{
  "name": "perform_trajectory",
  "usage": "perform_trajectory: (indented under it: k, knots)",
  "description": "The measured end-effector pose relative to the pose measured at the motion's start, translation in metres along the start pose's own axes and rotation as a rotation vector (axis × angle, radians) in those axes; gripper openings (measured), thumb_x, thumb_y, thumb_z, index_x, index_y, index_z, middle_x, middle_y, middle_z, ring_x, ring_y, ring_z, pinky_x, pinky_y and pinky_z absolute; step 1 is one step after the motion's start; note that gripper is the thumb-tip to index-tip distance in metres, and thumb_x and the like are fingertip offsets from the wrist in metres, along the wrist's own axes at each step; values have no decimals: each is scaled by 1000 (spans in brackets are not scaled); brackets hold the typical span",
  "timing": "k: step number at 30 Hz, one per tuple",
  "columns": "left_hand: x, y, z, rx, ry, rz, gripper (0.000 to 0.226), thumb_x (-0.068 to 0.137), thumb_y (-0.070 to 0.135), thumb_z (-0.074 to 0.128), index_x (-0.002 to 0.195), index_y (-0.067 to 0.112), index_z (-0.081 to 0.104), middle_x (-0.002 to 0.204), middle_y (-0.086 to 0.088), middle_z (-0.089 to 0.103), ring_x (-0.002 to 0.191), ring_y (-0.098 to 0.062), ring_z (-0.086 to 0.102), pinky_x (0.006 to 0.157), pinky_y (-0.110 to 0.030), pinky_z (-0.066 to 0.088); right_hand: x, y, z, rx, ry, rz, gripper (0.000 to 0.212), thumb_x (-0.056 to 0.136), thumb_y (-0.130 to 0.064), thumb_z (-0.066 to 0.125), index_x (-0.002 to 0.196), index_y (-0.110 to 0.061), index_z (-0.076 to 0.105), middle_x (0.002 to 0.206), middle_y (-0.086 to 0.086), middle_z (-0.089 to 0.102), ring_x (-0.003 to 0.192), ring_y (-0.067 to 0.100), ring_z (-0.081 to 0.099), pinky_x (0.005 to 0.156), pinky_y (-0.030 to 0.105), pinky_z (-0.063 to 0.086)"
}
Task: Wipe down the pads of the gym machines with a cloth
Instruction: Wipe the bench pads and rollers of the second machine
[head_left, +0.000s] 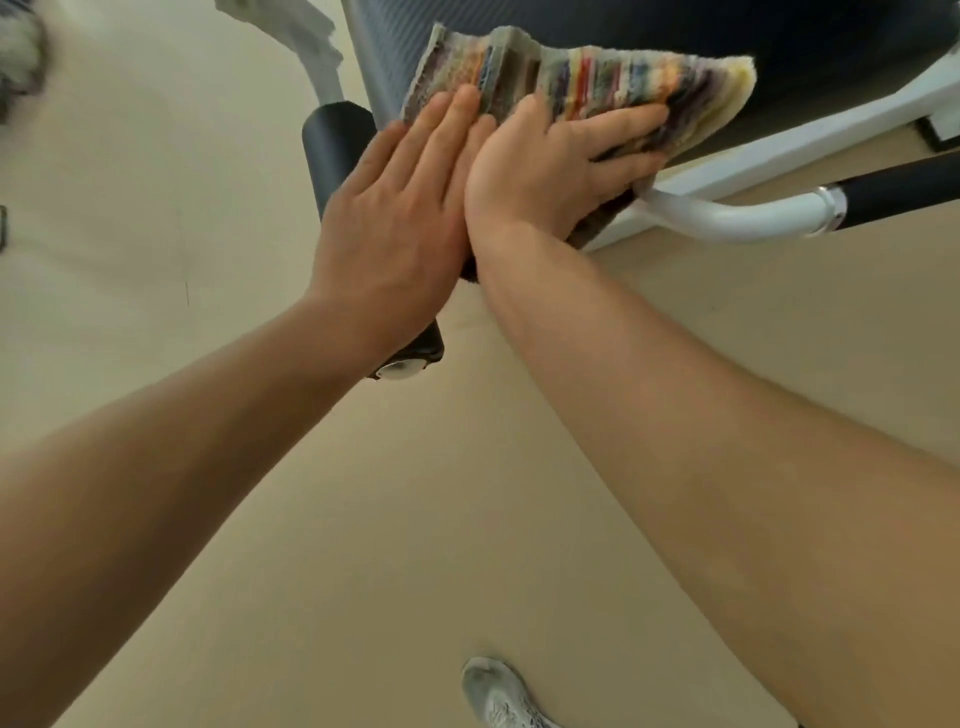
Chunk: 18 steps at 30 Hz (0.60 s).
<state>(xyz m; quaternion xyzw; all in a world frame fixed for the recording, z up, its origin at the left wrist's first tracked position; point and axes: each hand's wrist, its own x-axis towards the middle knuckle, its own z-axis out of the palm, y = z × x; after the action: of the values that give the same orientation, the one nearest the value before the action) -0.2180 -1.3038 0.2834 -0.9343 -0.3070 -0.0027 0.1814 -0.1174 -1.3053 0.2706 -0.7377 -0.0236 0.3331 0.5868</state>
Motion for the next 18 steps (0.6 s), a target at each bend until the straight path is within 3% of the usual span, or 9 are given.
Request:
perform_trajectory:
  k: [3, 5, 7, 9, 12, 13, 15, 18]
  knots:
    - [-35, -25, 10, -112, 11, -19, 59, 107, 30, 40, 156, 4, 21, 164, -16, 22, 152, -29, 23, 122, -47, 27, -51, 34, 5, 102, -202, -88, 89, 101, -41, 43, 157, -12, -20, 167, 7, -18, 154, 18, -5, 123, 32, -1]
    - [-41, -38, 15, -216, -4, -17, 65, 106, 38, 42, 157, 4, 18, 165, -15, 20, 153, -29, 19, 121, -49, 28, -73, 55, 7, 189, -283, -138, 85, 101, -41, 41, 158, -11, -14, 168, 7, -3, 153, 18, 7, 124, 31, 10]
    - [-32, -40, 20, -269, 22, -6, 66, 106, 37, 46, 157, 4, 19, 165, -15, 20, 154, -28, 17, 120, -50, 30, -68, 62, 14, 218, -286, -148, 78, 103, -38, 41, 159, -13, -6, 165, 4, 11, 148, 14, 21, 119, 23, 21]
    - [-20, -42, 23, -306, 42, 46, 67, 106, 36, 48, 156, 1, 22, 164, -17, 21, 154, -30, 17, 119, -50, 32, -64, 53, 18, 261, -248, -126, 77, 102, -44, 39, 159, -19, -5, 163, 2, 15, 146, 15, 28, 117, 26, 29]
    - [-6, -46, 25, -323, 62, 154, 66, 107, 40, 42, 154, -3, 27, 162, -22, 25, 153, -36, 18, 120, -51, 29, -53, 41, 20, 381, -179, -41, 78, 104, -43, 40, 159, -22, -11, 164, 2, 12, 148, 18, 25, 111, 20, 29]
    - [1, -47, 22, -318, 58, 193, 64, 108, 42, 37, 154, -1, 29, 161, -21, 27, 152, -36, 20, 121, -52, 28, -46, 37, 20, 426, -154, 15, 78, 105, -42, 40, 159, -23, -13, 165, 3, 8, 149, 20, 22, 114, 24, 28]
    - [19, -44, 15, -283, 32, 259, 59, 107, 42, 32, 154, 6, 31, 160, -17, 32, 151, -34, 23, 122, -50, 25, -25, 27, 20, 513, -83, 143, 80, 102, -47, 40, 159, -26, -12, 165, 6, 8, 151, 29, 20, 121, 45, 27]
    - [39, -30, 7, -275, 16, 322, 54, 106, 37, 32, 155, 14, 31, 161, -12, 34, 151, -28, 26, 123, -49, 24, 3, 17, 15, 575, -32, 213, 85, 85, -57, 43, 157, -33, 5, 158, 10, 29, 143, 34, 35, 115, 55, 34]
